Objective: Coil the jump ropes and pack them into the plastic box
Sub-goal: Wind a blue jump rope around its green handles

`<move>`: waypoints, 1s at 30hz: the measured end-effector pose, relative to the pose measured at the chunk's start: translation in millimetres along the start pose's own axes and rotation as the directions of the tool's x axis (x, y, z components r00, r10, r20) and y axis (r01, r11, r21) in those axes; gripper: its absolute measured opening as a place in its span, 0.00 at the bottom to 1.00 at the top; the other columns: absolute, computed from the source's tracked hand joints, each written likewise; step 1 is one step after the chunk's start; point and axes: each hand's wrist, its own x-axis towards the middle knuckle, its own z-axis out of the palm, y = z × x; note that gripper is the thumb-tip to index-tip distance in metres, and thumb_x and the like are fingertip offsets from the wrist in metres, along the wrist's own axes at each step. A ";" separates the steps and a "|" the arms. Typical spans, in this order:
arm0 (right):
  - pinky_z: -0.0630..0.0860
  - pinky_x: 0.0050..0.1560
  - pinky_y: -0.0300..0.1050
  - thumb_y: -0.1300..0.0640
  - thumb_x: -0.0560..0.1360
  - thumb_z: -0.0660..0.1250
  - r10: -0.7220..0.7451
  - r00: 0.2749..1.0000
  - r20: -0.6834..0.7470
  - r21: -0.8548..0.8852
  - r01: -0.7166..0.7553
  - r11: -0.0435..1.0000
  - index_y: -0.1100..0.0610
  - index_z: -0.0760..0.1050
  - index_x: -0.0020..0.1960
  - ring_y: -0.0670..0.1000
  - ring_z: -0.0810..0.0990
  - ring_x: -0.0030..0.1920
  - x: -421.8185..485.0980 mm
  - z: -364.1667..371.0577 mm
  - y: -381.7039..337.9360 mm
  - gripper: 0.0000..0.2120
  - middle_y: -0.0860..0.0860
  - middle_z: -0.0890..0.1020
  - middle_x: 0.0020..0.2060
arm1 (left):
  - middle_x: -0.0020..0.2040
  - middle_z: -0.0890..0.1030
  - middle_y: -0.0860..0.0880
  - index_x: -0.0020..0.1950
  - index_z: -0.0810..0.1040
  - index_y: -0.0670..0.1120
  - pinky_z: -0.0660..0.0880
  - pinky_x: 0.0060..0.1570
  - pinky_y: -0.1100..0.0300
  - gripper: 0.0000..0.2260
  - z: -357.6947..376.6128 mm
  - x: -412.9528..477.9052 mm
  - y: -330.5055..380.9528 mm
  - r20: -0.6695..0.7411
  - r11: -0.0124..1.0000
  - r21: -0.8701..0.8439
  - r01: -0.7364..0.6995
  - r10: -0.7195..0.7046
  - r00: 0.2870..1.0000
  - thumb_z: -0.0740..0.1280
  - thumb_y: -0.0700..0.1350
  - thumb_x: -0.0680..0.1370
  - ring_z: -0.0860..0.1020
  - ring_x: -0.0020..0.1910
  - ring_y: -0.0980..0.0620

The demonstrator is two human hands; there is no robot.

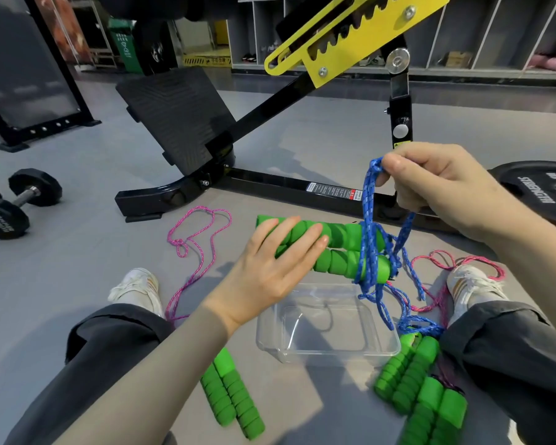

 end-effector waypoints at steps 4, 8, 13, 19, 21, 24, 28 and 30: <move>0.60 0.27 0.37 0.49 0.77 0.61 0.103 0.994 -0.041 0.145 -0.096 0.985 0.54 0.75 0.37 0.47 0.57 0.25 0.0 -1.0 21.3 0.14 0.46 0.61 0.23 | 0.62 0.79 0.47 0.64 0.75 0.43 0.67 0.62 0.48 0.13 -3.9 9.7 7.8 -0.104 1.000 -0.021 -0.005 0.003 0.995 0.62 0.36 0.80 0.75 0.59 0.42; 0.68 0.33 0.35 0.51 0.77 0.59 0.232 0.972 0.047 0.219 -0.237 0.947 0.52 0.77 0.37 0.45 0.67 0.28 -5.4 10.1 49.4 0.13 0.49 0.70 0.27 | 0.64 0.75 0.47 0.64 0.75 0.44 0.68 0.62 0.49 0.15 -6.3 18.9 14.1 -0.177 0.999 -0.035 0.014 -0.020 0.984 0.67 0.38 0.77 0.75 0.60 0.43; 0.70 0.30 0.23 0.57 0.66 0.73 0.291 0.943 0.160 0.197 -0.320 0.927 0.57 0.81 0.29 0.33 0.75 0.26 -27.9 33.3 53.6 0.07 0.48 0.78 0.21 | 0.63 0.74 0.46 0.63 0.74 0.43 0.70 0.60 0.47 0.12 -7.2 23.1 3.4 -0.178 0.996 -0.041 0.075 -0.081 0.981 0.62 0.36 0.80 0.74 0.59 0.42; 0.61 0.30 0.40 0.66 0.75 0.61 0.401 0.906 0.134 0.537 -0.406 0.739 0.54 0.63 0.33 0.44 0.58 0.23 -36.5 63.9 78.8 0.15 0.44 0.61 0.22 | 0.61 0.78 0.38 0.64 0.74 0.44 0.71 0.60 0.46 0.14 -8.9 22.3 -3.5 -0.116 0.989 -0.051 0.137 -0.142 0.983 0.60 0.34 0.81 0.74 0.60 0.41; 0.63 0.28 0.39 0.65 0.75 0.60 0.406 0.907 0.111 0.564 -0.394 0.726 0.54 0.61 0.33 0.45 0.55 0.24 -35.7 67.4 78.2 0.15 0.46 0.59 0.23 | 0.60 0.78 0.37 0.64 0.74 0.44 0.72 0.60 0.46 0.14 -11.5 23.4 -4.8 -0.110 0.988 -0.058 0.142 -0.148 0.983 0.57 0.33 0.81 0.74 0.60 0.41; 0.63 0.28 0.40 0.62 0.71 0.59 0.399 0.916 0.038 0.515 -0.360 0.778 0.56 0.57 0.33 0.48 0.52 0.25 -37.3 74.0 76.7 0.13 0.51 0.56 0.24 | 0.60 0.79 0.38 0.63 0.74 0.43 0.73 0.58 0.45 0.14 -12.6 23.3 -5.7 -0.091 0.988 -0.062 0.140 -0.146 0.985 0.54 0.33 0.82 0.75 0.58 0.40; 0.61 0.28 0.42 0.65 0.79 0.51 0.513 0.857 -0.051 0.485 -0.428 0.763 0.61 0.64 0.36 0.49 0.53 0.22 -42.6 90.5 74.6 0.13 0.53 0.58 0.22 | 0.61 0.79 0.40 0.64 0.73 0.42 0.73 0.58 0.43 0.15 -10.5 18.9 -9.6 -0.052 0.991 -0.050 0.127 -0.130 0.990 0.55 0.32 0.81 0.75 0.59 0.39; 0.61 0.27 0.41 0.64 0.80 0.48 0.533 0.843 -0.070 0.456 -0.448 0.769 0.61 0.70 0.39 0.47 0.55 0.20 -47.3 100.3 65.7 0.15 0.51 0.60 0.20 | 0.60 0.79 0.40 0.63 0.74 0.42 0.74 0.57 0.44 0.17 -10.6 19.4 -12.7 -0.046 0.990 -0.047 0.135 -0.138 0.989 0.51 0.31 0.81 0.77 0.57 0.38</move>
